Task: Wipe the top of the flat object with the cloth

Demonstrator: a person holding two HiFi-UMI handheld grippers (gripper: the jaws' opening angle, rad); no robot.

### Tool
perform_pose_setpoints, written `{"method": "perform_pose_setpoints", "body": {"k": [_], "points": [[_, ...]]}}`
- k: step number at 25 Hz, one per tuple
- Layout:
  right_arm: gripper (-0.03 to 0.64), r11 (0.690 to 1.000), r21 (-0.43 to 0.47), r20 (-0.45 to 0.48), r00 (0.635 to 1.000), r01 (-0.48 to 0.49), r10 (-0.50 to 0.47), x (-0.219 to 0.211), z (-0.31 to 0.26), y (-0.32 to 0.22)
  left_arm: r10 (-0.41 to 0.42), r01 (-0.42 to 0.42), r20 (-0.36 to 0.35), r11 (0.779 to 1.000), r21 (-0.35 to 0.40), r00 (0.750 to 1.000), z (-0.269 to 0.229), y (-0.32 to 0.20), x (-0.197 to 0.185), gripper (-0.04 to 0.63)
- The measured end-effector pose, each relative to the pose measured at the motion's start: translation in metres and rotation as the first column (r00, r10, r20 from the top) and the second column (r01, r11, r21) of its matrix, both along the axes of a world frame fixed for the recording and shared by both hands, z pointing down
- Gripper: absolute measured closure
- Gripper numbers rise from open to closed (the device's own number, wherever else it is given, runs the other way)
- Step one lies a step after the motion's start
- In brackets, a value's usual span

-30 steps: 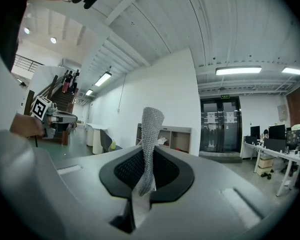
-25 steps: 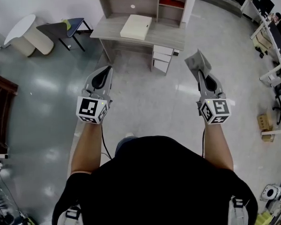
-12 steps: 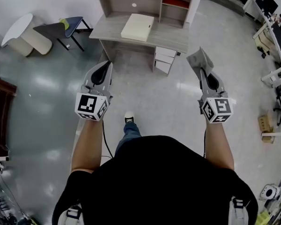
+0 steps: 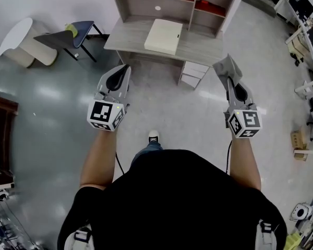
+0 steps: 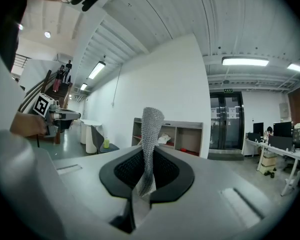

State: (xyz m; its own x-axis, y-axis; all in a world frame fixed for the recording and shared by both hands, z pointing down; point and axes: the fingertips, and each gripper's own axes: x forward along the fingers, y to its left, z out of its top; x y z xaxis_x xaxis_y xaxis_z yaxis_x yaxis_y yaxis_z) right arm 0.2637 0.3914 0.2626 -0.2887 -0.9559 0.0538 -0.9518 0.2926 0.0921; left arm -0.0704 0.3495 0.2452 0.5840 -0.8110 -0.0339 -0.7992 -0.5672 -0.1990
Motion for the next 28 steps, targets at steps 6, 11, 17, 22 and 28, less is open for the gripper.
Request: {"method": "perform_pose_setpoints", "body": {"k": [6, 11, 17, 22, 28], "points": [[0.600, 1.000, -0.004, -0.017, 1.000, -0.021, 0.021, -0.041, -0.009, -0.060, 0.030, -0.030, -0.005, 1.000, -0.007, 1.000, -0.004, -0.065, -0.041, 0.595], [0.598, 0.999, 0.001, -0.031, 0.999, -0.033, 0.033, -0.070, -0.014, -0.106, 0.039, -0.039, -0.018, 0.999, -0.002, 0.999, -0.005, -0.117, -0.071, 0.595], [0.599, 0.999, -0.008, -0.046, 0.998, -0.039, 0.039, -0.096, -0.012, -0.147, 0.072, -0.072, -0.022, 0.997, -0.020, 0.997, 0.004, -0.161, -0.086, 0.595], [0.599, 0.999, -0.011, -0.045, 0.998, -0.054, 0.053, -0.114, -0.009, -0.167, 0.095, -0.096, -0.020, 0.995, -0.029, 0.995, 0.008, -0.187, -0.098, 0.595], [0.599, 0.998, -0.018, -0.048, 0.997, -0.059, 0.058, -0.123, -0.005, -0.182, 0.108, -0.108, -0.018, 0.994, -0.028, 0.994, 0.008, -0.206, -0.103, 0.595]]}}
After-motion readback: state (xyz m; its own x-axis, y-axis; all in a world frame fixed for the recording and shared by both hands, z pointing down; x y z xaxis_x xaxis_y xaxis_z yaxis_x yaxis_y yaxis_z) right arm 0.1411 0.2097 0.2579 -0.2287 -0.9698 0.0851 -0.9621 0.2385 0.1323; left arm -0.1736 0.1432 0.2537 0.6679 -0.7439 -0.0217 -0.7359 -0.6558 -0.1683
